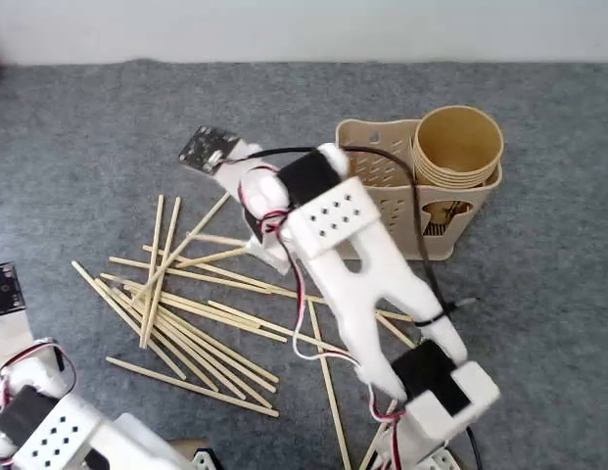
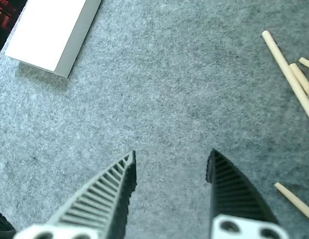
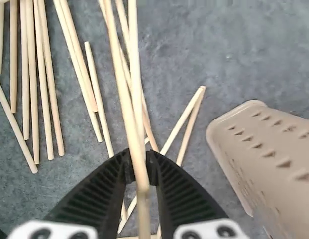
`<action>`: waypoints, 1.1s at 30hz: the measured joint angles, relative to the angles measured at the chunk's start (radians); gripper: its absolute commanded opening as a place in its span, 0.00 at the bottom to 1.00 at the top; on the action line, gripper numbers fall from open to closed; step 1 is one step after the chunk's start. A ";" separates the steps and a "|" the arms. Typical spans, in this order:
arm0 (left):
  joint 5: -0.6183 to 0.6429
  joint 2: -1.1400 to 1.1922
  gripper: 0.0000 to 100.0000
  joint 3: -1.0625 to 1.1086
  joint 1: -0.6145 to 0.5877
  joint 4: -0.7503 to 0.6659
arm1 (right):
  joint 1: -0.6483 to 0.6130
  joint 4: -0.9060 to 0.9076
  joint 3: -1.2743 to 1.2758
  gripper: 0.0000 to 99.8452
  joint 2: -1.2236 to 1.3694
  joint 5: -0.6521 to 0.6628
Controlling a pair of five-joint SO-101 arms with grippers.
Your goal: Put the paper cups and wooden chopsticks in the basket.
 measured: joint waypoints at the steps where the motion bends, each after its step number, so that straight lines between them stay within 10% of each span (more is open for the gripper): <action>1: 0.000 0.000 0.22 0.005 0.003 0.000 | 0.009 0.000 0.000 0.01 -0.021 0.000; 33: 0.000 0.000 0.22 0.009 0.023 0.000 | 0.273 -0.216 0.000 0.01 -0.361 -0.227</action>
